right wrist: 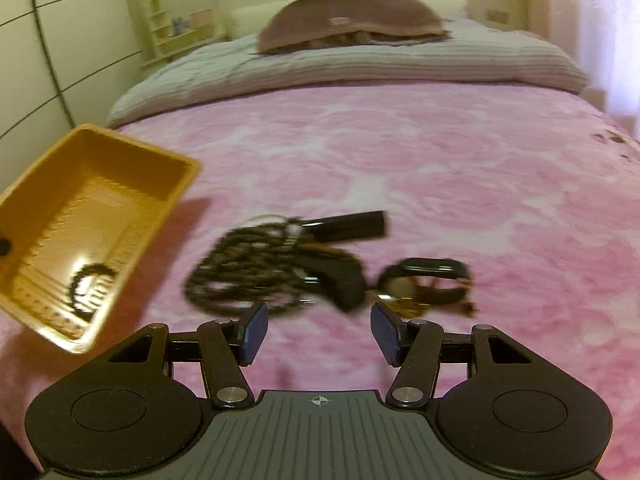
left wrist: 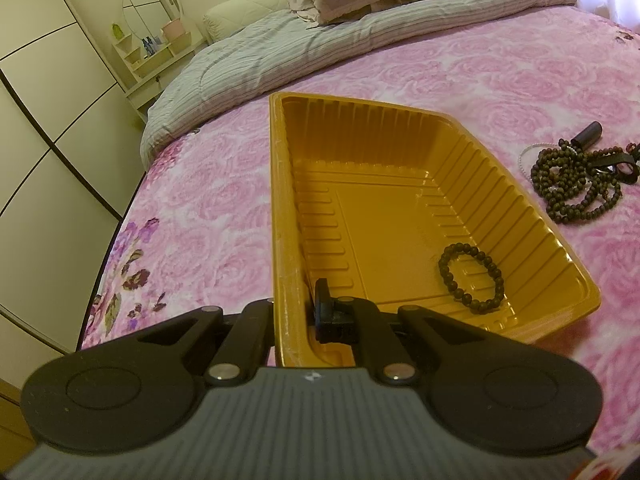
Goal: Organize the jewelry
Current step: 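Drop the bead bracelet into the tray and open the right gripper, then grasp the gold bracelet with the right gripper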
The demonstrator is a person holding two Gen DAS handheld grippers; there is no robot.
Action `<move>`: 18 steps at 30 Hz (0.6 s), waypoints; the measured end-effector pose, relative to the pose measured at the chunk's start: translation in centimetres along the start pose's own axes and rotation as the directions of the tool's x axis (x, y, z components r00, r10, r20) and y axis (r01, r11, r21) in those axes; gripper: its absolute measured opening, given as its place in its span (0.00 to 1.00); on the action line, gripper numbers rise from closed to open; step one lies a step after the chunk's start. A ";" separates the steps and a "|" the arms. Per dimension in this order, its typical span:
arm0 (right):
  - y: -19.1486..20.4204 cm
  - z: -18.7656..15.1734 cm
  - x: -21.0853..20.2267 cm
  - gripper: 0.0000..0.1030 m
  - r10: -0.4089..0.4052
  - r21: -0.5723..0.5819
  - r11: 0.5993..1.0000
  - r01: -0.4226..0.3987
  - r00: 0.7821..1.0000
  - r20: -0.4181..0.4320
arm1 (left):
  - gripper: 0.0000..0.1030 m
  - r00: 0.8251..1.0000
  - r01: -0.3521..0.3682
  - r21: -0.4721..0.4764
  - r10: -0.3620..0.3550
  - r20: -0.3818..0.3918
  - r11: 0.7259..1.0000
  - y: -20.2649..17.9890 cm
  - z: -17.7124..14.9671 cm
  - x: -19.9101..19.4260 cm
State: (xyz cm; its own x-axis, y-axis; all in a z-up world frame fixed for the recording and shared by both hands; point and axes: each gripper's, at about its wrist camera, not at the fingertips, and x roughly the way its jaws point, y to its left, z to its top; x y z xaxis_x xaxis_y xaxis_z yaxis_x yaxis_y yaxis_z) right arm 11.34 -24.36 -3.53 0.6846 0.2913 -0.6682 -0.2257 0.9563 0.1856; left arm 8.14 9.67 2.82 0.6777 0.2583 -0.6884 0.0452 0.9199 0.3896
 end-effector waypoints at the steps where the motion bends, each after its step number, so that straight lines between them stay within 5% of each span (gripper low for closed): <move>1: -0.4 -0.1 0.0 0.55 -0.012 -0.002 1.000 0.012 1.000 0.002 | 0.03 1.000 -0.001 0.001 0.001 0.000 1.000 0.0 0.0 0.0; 18: -4.1 0.1 1.5 0.55 -0.136 -0.053 0.989 0.137 0.990 0.024 | 0.04 1.000 -0.010 0.007 0.010 -0.003 1.000 0.0 0.1 -0.1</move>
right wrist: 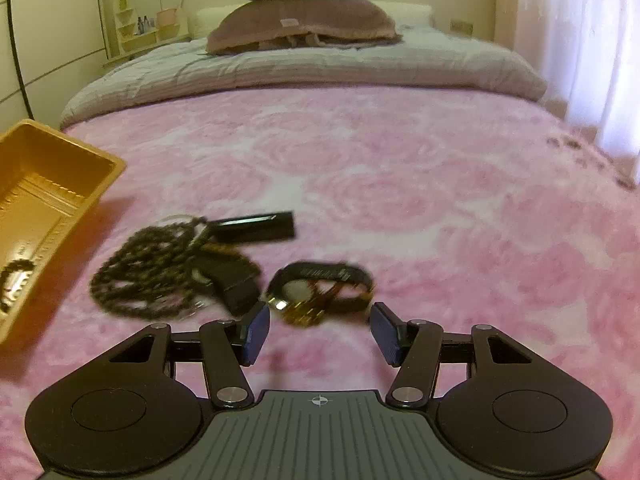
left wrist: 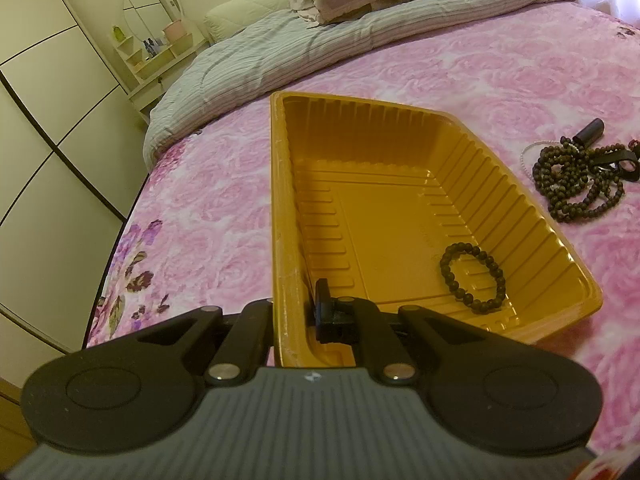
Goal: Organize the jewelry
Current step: 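Grasp the gold bracelet with the right gripper, then carry the gold bracelet into the tray and release it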
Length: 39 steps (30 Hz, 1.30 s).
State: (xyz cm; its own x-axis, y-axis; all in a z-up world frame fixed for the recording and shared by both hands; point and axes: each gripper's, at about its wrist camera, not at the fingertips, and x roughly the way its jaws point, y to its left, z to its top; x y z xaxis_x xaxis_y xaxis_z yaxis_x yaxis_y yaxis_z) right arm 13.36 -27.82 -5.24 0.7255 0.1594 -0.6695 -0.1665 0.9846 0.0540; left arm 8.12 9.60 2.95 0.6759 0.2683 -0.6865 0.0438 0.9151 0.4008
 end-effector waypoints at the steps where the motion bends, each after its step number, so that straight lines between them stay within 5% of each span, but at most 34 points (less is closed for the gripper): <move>1: -0.2 0.2 0.2 0.55 -0.008 -0.012 1.000 0.008 1.000 0.000 | 0.04 1.000 0.000 0.000 0.000 0.000 1.000 0.0 0.0 0.0; 6: -1.6 0.6 1.9 0.55 -0.023 -0.051 0.998 0.022 0.999 -0.028 | 0.04 1.000 -0.004 0.002 0.004 0.001 1.000 0.0 -0.1 0.0; 11: -2.2 0.9 2.9 0.36 -0.007 -0.092 0.996 0.003 0.999 -0.049 | 0.04 1.000 -0.007 0.002 0.007 -0.002 1.000 0.0 0.0 0.1; 19: -2.3 -1.2 2.3 0.32 0.002 -0.086 0.996 -0.008 0.998 -0.062 | 0.04 1.000 -0.008 0.002 0.008 -0.002 1.000 -0.2 0.0 0.1; 24: -2.5 -1.5 2.0 0.06 0.030 -0.084 0.996 -0.033 0.999 -0.038 | 0.04 1.000 -0.010 0.003 0.010 -0.001 1.000 -0.2 0.0 0.1; 39: -1.9 -1.7 -0.4 0.00 -0.011 -0.064 0.998 0.012 1.000 0.010 | 0.04 1.000 -0.010 0.003 0.010 -0.003 1.000 -0.2 0.1 0.1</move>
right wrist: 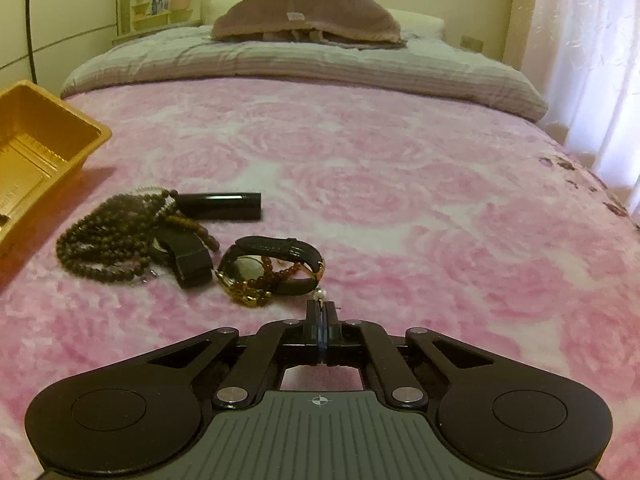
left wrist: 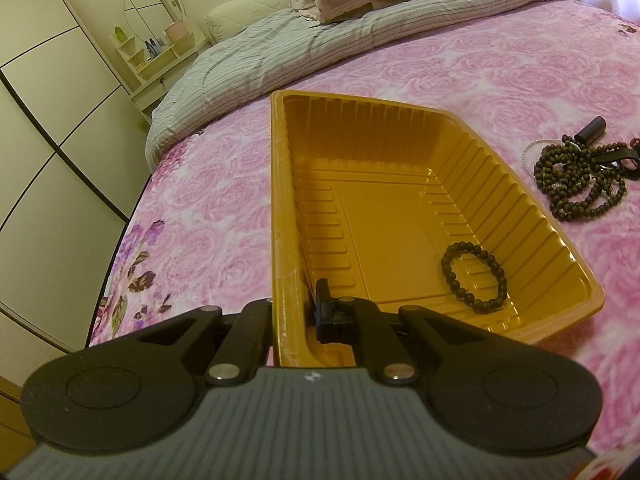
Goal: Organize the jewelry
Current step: 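Carry the gold bracelet into the tray and release it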
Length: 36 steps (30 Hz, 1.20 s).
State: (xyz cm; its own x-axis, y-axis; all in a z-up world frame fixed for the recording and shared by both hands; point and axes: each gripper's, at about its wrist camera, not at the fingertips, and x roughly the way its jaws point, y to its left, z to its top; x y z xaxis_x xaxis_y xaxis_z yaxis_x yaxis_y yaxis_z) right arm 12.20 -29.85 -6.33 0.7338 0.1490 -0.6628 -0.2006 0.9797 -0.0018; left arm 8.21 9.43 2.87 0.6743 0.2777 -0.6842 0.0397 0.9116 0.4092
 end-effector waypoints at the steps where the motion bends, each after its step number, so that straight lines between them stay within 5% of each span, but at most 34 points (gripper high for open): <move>1: 0.1 0.0 -0.4 0.00 0.003 0.007 1.000 -0.004 1.000 0.007 | 0.04 1.000 0.000 0.000 0.000 0.000 1.000 0.0 0.0 0.0; 9: 4.5 1.2 -3.1 0.00 0.162 -0.030 0.986 -0.161 0.986 0.049 | 0.04 1.000 0.000 0.000 0.000 0.000 1.000 0.0 0.0 0.0; 19: 15.5 5.0 -4.1 0.00 0.478 -0.139 0.873 -0.468 0.877 0.052 | 0.04 1.000 0.000 0.000 0.000 0.000 1.000 -0.1 0.0 0.0; 31: 21.1 4.7 -2.0 0.01 0.562 -0.204 0.803 -0.561 0.825 -0.055 | 0.04 1.000 0.003 0.001 -0.003 0.001 1.000 -0.2 0.0 0.1; 36: 19.5 4.3 -2.3 0.01 0.535 -0.166 0.831 -0.531 0.844 -0.024 | 0.04 1.000 0.004 -0.001 -0.004 0.002 1.000 -0.3 0.0 0.2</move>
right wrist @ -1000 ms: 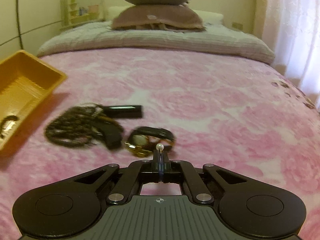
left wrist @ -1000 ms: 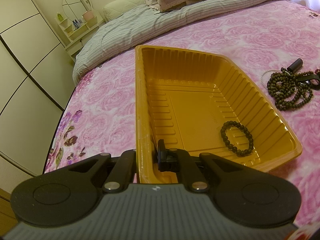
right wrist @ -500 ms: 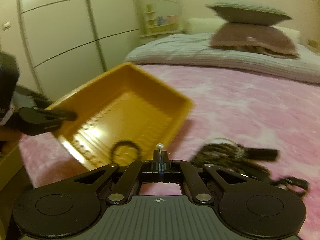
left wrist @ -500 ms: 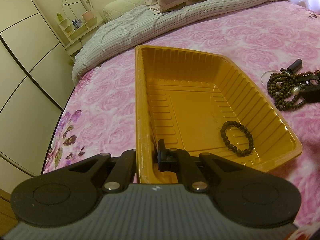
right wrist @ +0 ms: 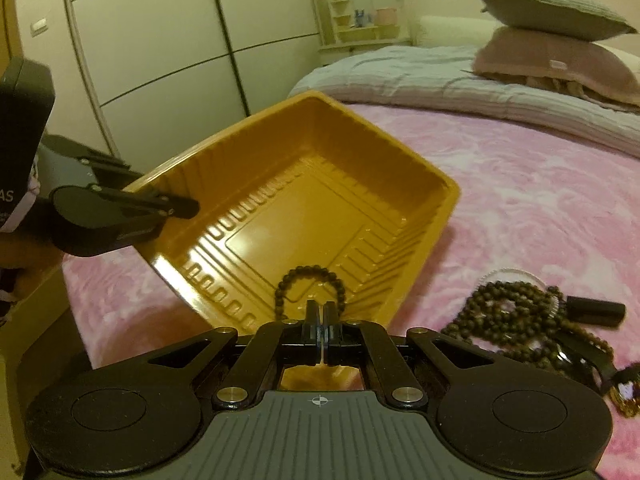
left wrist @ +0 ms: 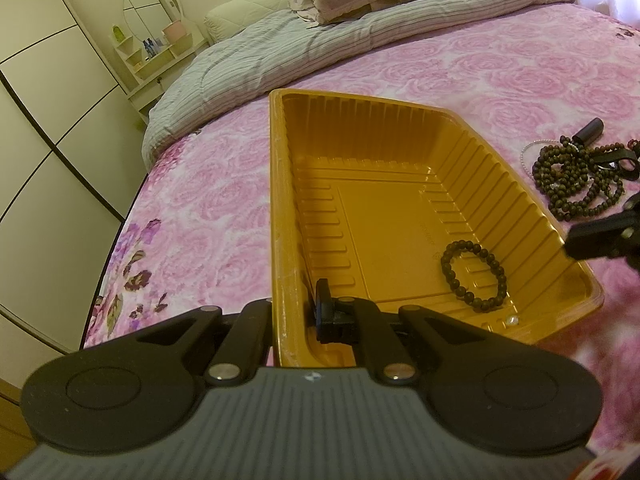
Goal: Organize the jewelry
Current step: 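Carry the gold bracelet into the tray and release it, then grasp the red-bead bracelet from the jewelry pile with the right gripper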
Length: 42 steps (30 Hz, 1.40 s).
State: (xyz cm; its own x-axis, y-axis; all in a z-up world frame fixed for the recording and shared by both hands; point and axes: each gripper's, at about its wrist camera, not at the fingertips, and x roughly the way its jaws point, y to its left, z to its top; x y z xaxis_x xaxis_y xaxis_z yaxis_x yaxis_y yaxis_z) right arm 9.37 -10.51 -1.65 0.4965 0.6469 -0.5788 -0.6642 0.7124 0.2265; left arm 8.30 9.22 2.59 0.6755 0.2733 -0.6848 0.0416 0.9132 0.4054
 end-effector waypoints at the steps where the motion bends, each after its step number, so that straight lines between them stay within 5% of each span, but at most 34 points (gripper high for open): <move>1: -0.4 -0.1 -0.3 0.01 -0.018 0.008 1.000 0.018 1.000 0.004 | 0.04 1.000 0.000 0.000 0.000 0.000 1.000 0.0 0.0 0.0; 13: -8.8 -5.2 -4.9 0.04 -0.303 0.173 0.936 0.306 0.952 -0.045 | 0.04 1.000 0.000 0.000 0.000 0.000 1.000 0.0 0.0 0.0; 15: -10.2 -5.6 -5.8 0.11 -0.343 0.194 0.918 0.345 0.938 -0.047 | 0.04 1.000 0.000 0.001 0.000 0.000 1.000 0.0 -0.1 0.0; 17: -11.4 -5.9 -6.7 0.39 -0.380 0.207 0.901 0.380 0.924 -0.041 | 0.04 1.000 0.000 0.001 0.000 0.000 1.000 0.0 -0.1 0.0; 18: -11.9 -5.9 -7.1 0.43 -0.399 0.206 0.895 0.397 0.916 -0.030 | 0.04 1.000 -0.001 0.002 0.001 0.000 1.000 0.0 -0.1 0.0; 24: -14.6 -5.7 -7.6 0.46 -0.535 0.137 0.834 0.534 0.844 -0.034 | 0.04 1.000 0.000 0.001 0.000 0.000 1.000 0.0 -0.1 0.0; 28: -16.4 -6.1 -7.2 0.46 -0.569 0.121 0.810 0.574 0.819 -0.080 | 0.04 1.000 0.000 -0.001 0.000 0.000 1.000 0.0 -0.1 0.0; 35: -16.3 -6.3 -6.7 0.46 -0.465 0.196 0.861 0.469 0.883 -0.073 | 0.04 1.000 0.000 0.001 0.000 0.001 1.000 0.0 -0.1 0.0; 42: -16.1 -6.0 -4.5 0.46 -0.458 0.198 0.864 0.464 0.886 -0.077 | 0.04 1.000 -0.001 0.001 0.001 0.001 1.000 0.0 -0.1 0.0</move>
State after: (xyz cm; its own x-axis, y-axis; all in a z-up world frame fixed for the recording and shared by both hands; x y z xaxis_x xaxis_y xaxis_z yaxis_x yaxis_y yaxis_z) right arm 14.49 -26.46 -7.38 0.7008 0.2259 -0.6767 -0.2326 0.9691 0.0827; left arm 8.21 9.28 2.51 0.6760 0.2737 -0.6842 0.0416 0.9128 0.4062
